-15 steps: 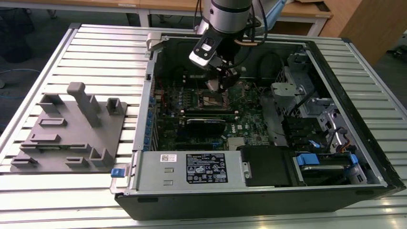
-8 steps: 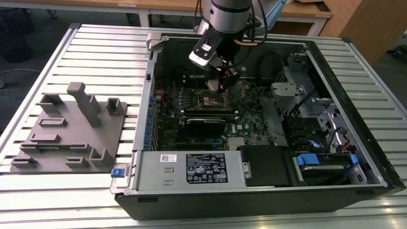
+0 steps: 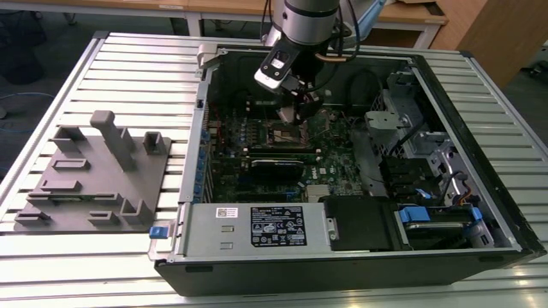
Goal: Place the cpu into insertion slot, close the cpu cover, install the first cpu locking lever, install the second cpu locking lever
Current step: 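Place the cpu into insertion slot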
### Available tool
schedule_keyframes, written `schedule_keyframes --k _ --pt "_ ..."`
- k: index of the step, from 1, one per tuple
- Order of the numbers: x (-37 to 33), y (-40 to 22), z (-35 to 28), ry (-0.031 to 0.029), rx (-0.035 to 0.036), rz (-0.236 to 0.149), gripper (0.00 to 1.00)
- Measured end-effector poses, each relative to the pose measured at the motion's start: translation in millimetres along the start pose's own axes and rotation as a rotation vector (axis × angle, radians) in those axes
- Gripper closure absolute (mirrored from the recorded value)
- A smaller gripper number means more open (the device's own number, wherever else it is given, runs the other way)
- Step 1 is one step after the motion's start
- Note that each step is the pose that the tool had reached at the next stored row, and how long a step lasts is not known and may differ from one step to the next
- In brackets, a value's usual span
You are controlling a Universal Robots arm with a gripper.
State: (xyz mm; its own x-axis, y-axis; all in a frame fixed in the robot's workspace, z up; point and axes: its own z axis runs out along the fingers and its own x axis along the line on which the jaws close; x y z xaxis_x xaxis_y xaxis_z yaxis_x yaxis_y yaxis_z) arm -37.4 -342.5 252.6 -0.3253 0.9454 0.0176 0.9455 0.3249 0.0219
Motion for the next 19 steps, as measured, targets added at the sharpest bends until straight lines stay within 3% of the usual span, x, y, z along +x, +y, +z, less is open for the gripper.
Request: schedule_keyframes --k 19 --pt "-0.2 -0.2 8.3 -0.0076 -0.0055 0.336 0.46"
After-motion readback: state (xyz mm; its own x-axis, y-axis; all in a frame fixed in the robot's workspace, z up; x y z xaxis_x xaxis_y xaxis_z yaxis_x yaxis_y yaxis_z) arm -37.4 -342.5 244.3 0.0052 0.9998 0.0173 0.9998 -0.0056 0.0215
